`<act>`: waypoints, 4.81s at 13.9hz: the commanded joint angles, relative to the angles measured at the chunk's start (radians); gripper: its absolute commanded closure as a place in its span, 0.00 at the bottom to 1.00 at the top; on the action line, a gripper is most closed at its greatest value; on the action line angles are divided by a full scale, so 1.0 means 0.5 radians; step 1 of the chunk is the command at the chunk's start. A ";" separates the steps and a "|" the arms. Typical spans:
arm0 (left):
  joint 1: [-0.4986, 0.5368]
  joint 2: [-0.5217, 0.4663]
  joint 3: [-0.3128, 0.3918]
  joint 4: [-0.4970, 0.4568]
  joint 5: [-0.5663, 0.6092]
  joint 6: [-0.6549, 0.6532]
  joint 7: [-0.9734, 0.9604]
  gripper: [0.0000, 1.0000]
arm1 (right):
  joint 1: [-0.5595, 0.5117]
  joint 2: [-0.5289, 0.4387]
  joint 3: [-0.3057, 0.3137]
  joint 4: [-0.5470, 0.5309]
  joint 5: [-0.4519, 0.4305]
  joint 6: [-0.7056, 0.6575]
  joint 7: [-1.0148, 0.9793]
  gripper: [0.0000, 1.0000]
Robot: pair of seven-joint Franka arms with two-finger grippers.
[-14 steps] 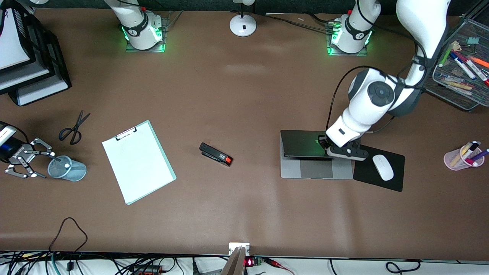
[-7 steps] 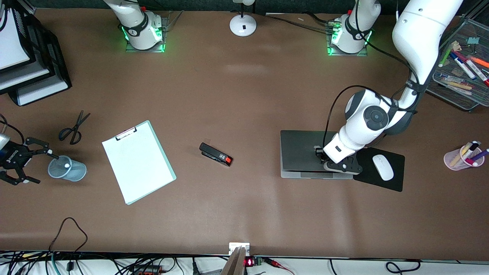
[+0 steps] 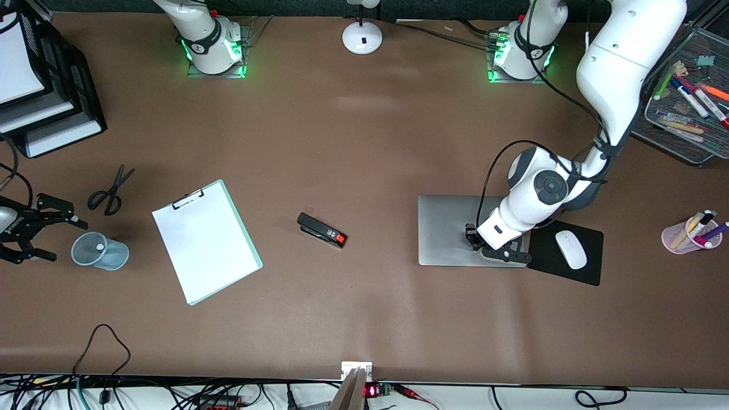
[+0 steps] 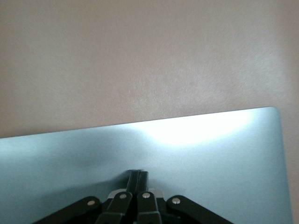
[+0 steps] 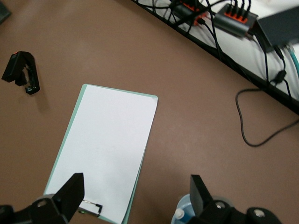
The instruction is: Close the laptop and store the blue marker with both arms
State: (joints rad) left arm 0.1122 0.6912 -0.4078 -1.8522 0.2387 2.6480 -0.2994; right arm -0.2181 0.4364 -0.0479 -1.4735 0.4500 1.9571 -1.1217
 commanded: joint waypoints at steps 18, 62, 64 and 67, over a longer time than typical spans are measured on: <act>0.009 -0.569 -0.102 0.541 0.008 -1.555 -0.006 0.56 | 0.516 -0.967 0.016 -0.437 -0.912 -0.739 2.289 0.00; -0.347 -1.395 0.812 0.391 -0.499 -2.022 0.657 0.00 | 0.488 -1.026 -0.005 -0.336 -0.937 -0.754 2.271 0.00; -0.350 -1.395 0.813 0.391 -0.499 -2.023 0.651 0.00 | 0.485 -1.014 -0.005 -0.333 -0.934 -0.754 2.259 0.00; -0.350 -1.379 0.812 0.412 -0.496 -2.041 0.602 0.00 | 0.485 -1.014 -0.005 -0.327 -0.937 -0.751 2.253 0.00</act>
State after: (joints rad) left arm -0.0540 -0.0104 -0.0123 -1.6756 0.0095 1.6535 0.0198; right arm 0.0290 -0.0779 -0.0533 -1.6581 -0.0047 1.5857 0.0026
